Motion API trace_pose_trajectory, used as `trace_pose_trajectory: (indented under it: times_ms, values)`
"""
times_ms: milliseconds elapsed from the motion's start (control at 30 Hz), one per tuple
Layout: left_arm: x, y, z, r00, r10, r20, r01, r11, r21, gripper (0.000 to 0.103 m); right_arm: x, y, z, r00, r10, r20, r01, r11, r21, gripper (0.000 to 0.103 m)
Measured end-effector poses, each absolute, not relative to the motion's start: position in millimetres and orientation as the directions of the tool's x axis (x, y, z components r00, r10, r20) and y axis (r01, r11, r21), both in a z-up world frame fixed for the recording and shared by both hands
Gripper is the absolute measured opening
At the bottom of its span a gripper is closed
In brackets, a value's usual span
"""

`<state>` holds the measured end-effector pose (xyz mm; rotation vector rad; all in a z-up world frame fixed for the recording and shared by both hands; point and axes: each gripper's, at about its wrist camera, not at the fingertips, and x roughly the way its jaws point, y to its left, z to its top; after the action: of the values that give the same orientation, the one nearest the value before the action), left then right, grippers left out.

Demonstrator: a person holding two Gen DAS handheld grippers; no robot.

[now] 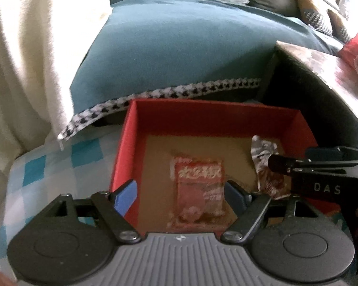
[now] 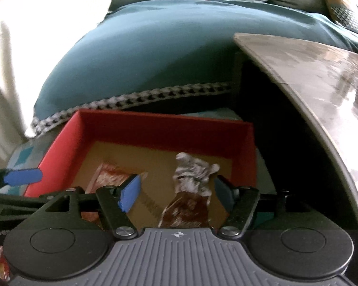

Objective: Organize snacks

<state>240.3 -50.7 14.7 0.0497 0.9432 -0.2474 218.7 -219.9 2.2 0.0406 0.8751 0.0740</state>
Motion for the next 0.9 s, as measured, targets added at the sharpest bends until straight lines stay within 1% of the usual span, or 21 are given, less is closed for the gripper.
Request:
trace_pose_trajectory:
  times_ms: [367, 533, 667, 733, 800, 900]
  values:
    - [197.4, -6.1, 18.3, 0.546, -0.153, -0.823, 0.235, 0.972, -0.025, 0.075, 180.8, -188.9, 6.4, 0.627, 0.152, -0.764, -0.147, 0.986, 0.075, 0.078]
    - [176.4, 23.2, 11.9, 0.528, -0.131, -0.839, 0.207, 0.978, -0.023, 0.075, 162.8, -171.7, 0.2, 0.605, 0.184, -0.775, -0.195, 0.977, 0.08, 0.081]
    - [162.3, 47.4, 7.9, 0.523, -0.111, -0.845, 0.169, 0.985, -0.025, 0.075, 146.5, -161.5, -2.8, 0.592, 0.204, -0.78, -0.225, 0.971, 0.083, 0.081]
    - [157.4, 56.4, 1.3, 0.506, -0.113, -0.855, 0.154, 0.987, -0.039, 0.078, 139.4, -158.6, -5.3, 0.585, 0.208, -0.784, -0.23, 0.97, 0.086, 0.081]
    - [155.2, 59.6, -6.1, 0.478, -0.116, -0.871, 0.156, 0.987, -0.046, 0.078, 135.4, -157.1, -8.8, 0.573, 0.208, -0.793, -0.228, 0.97, 0.09, 0.081]
    - [150.5, 62.5, -9.5, 0.477, -0.098, -0.873, 0.167, 0.986, -0.019, 0.078, 130.5, -156.5, -13.2, 0.557, 0.205, -0.805, -0.217, 0.971, 0.097, 0.081]
